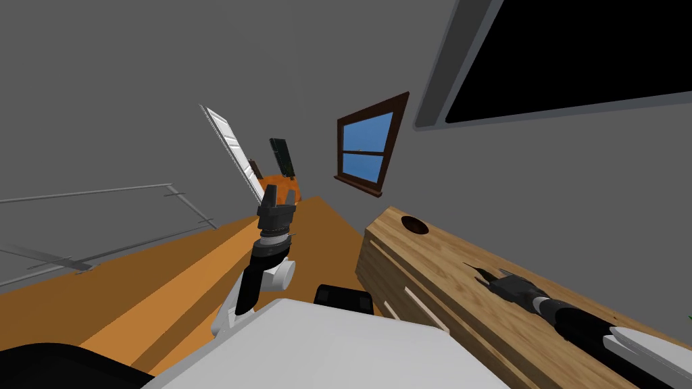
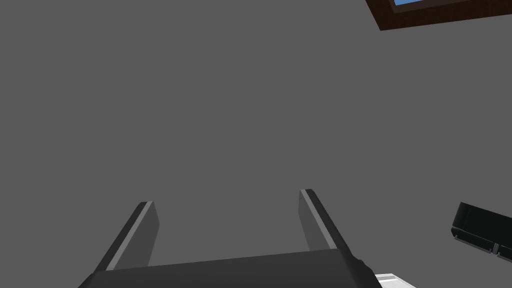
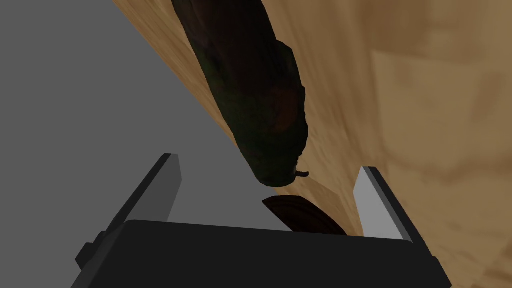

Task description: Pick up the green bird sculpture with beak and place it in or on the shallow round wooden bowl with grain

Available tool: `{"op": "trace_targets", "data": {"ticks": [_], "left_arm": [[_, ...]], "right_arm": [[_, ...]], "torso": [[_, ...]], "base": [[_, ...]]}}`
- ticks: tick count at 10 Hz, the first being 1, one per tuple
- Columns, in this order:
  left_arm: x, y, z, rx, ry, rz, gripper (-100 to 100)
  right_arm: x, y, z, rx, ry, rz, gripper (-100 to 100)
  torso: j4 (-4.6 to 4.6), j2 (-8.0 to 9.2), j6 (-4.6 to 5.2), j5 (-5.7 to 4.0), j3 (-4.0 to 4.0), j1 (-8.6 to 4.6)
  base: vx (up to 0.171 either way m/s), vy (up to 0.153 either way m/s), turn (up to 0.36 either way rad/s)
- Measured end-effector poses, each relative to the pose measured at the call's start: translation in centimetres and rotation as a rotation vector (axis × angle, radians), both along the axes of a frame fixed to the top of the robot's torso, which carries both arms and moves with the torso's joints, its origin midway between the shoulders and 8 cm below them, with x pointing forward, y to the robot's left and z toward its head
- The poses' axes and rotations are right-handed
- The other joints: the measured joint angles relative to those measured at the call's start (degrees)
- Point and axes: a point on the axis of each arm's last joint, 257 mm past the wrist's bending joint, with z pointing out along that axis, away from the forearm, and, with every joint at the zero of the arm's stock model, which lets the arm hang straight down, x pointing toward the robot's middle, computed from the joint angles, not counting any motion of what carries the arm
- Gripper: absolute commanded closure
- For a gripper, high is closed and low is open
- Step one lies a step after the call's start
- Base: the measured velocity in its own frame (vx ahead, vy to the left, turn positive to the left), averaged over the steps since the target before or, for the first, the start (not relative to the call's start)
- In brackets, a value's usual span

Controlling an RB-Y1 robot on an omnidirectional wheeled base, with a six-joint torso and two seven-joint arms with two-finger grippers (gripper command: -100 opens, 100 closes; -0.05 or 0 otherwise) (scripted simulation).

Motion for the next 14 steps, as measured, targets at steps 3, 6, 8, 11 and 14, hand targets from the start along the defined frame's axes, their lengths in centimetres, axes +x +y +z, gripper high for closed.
{"op": "trace_targets", "data": {"ticks": [3, 6, 8, 11, 14], "left_arm": [[0.0, 0.0, 0.0, 0.0, 0.0, 0.0, 0], [0.0, 0.0, 0.0, 0.0, 0.0, 0.0, 0], [0.0, 0.0, 0.0, 0.0, 0.0, 0.0, 0], [0.0, 0.0, 0.0, 0.0, 0.0, 0.0, 0], [0.0, 0.0, 0.0, 0.0, 0.0, 0.0, 0]], "right_arm": [[0.0, 0.0, 0.0, -0.002, 0.0, -0.001, 100], [0.0, 0.0, 0.0, -0.003, -0.001, -0.001, 0], [0.0, 0.0, 0.0, -0.003, -0.001, -0.001, 0], [1.3, -0.9, 2.2, -0.029, -0.031, -0.001, 100], [1.2, -2.2, 4.0, -0.056, -0.05, -0.007, 100]], "torso": [[0.02, 0.14, 0.04, 0.0, 0.07, 0.08], [0.03, 0.16, 0.04, 0.01, 0.09, 0.1], [0.02, 0.16, 0.04, -0.01, 0.08, 0.09], [0.1, 0.44, 0.08, 0.14, 0.26, 0.6], [0.11, 0.37, 0.1, 0.17, 0.23, 0.58]], "base": [[0.0, 0.0, 0.0], [0.0, 0.0, 0.0], [0.0, 0.0, 0.0], [-0.067, 0.102, -0.03], [-0.021, 0.097, -0.023]]}}
